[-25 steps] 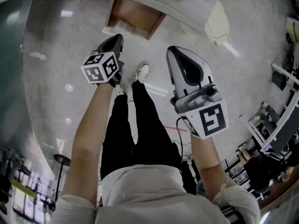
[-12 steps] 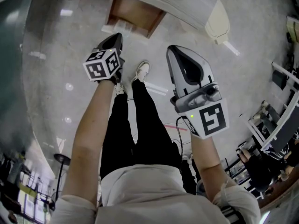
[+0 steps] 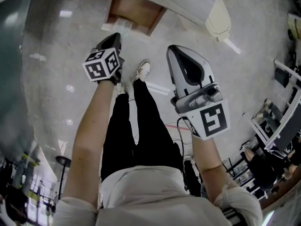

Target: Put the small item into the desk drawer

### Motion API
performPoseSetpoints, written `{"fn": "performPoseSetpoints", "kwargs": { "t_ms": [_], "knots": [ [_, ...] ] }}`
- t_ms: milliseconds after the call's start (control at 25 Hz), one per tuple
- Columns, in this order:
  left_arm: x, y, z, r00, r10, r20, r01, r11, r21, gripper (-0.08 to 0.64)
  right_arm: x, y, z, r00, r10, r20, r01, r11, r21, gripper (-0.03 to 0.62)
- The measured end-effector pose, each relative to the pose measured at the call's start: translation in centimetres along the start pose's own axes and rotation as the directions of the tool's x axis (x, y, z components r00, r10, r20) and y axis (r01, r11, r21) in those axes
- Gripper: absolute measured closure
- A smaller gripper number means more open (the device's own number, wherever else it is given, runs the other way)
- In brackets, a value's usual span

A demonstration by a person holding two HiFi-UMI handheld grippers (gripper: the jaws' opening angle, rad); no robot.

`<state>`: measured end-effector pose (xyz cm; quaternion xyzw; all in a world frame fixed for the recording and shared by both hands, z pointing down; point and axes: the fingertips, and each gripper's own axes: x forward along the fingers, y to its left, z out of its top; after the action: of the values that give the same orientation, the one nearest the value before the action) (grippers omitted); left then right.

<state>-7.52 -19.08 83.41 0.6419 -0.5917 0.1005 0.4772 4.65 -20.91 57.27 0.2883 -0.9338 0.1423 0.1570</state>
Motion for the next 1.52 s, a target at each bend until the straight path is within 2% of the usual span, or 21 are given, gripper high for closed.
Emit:
{"fn": "performPoseSetpoints", "kwargs": {
  "t_ms": [320, 400, 600, 760, 1040, 1200, 1320, 1440, 1520],
  "knots": [
    [-0.2, -0.2, -0.9, 1.000, -0.023, -0.019, 0.023, 1.000, -0.003, 0.536, -1.0, 0.6, -0.3, 1.000, -0.017, 0.004, 0.017, 1.000, -0.002, 0.569],
    [-0.5, -0.3, -1.0, 0.999, -0.028, -0.022, 0.028, 1.000, -0.005, 0.466, -1.3, 1.0, -0.2, 1.000, -0.020, 0.007, 0.020, 1.000, -0.004, 0.569],
    [-1.5, -0.3, -1.2, 0.999, -0.032, -0.034, 0.033, 0.999, 0.013, 0.349, -1.9, 2.3, 0.8, 0.999, -0.028, 0.021, 0.028, 0.999, -0.021, 0.569],
    [-2.9, -0.8, -1.0, 0.999, -0.039, -0.031, 0.040, 0.999, 0.030, 0.311, -2.8, 3.5, 2.1, 0.999, -0.033, 0.035, 0.034, 0.999, -0.036, 0.569],
    [-5.2, -1.2, -0.6, 0.998, -0.064, -0.015, 0.065, 0.996, 0.065, 0.311, -3.7, 6.2, 3.0, 0.998, -0.034, 0.050, 0.036, 0.998, -0.046, 0.569],
    [-6.7, -1.1, -0.7, 0.999, -0.052, -0.007, 0.052, 0.993, 0.108, 0.315, -4.5, 7.7, 3.1, 0.998, -0.040, 0.054, 0.042, 0.998, -0.044, 0.569],
    [-8.9, -1.4, 0.1, 0.999, -0.036, 0.022, 0.033, 0.990, 0.139, 0.386, -5.7, 8.9, 4.3, 0.997, -0.049, 0.064, 0.052, 0.997, -0.050, 0.570],
    [-12.1, -2.4, 1.9, 0.998, -0.031, 0.058, 0.021, 0.984, 0.175, 0.481, -7.5, 10.0, 6.8, 0.994, -0.068, 0.085, 0.073, 0.995, -0.061, 0.569],
    [-14.6, -3.4, 3.0, 0.996, -0.037, 0.080, 0.021, 0.981, 0.193, 0.516, -9.0, 10.9, 8.6, 0.992, -0.077, 0.095, 0.084, 0.994, -0.068, 0.569]
  ]
}}
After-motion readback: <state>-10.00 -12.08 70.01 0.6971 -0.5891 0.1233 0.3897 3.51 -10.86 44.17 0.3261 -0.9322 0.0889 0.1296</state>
